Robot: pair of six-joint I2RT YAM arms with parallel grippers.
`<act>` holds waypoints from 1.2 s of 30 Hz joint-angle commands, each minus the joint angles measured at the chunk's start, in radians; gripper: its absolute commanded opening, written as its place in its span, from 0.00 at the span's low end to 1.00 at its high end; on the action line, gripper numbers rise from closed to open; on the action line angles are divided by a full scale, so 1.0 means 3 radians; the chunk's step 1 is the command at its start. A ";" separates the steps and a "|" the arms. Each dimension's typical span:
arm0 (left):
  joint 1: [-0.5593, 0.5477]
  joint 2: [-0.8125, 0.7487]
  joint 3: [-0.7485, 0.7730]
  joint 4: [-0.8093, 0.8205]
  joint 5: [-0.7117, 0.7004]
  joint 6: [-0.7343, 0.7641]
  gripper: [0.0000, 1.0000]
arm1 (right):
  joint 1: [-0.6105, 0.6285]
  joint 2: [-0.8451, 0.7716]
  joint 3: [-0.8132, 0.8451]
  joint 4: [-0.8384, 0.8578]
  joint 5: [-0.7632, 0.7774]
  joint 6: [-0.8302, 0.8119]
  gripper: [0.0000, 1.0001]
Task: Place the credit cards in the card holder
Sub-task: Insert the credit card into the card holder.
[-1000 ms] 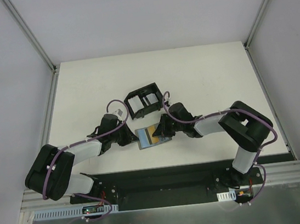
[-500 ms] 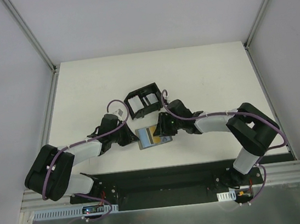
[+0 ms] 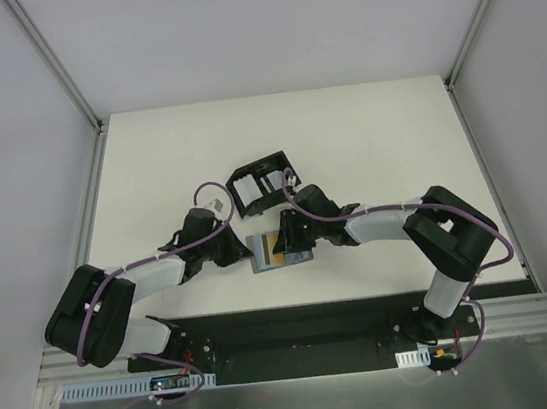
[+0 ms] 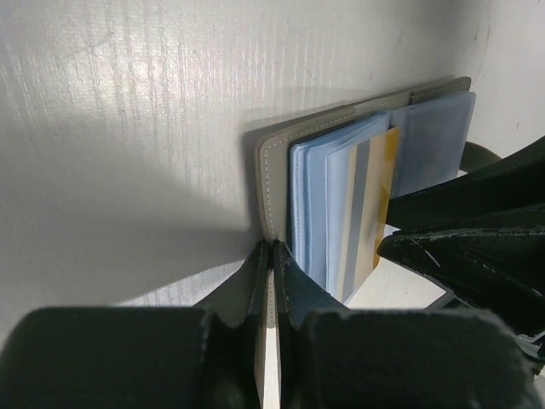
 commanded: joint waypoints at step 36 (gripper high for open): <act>-0.0001 -0.0030 0.0105 -0.0042 0.0096 0.0252 0.00 | 0.0070 0.0325 0.0709 -0.0420 -0.0116 -0.0762 0.34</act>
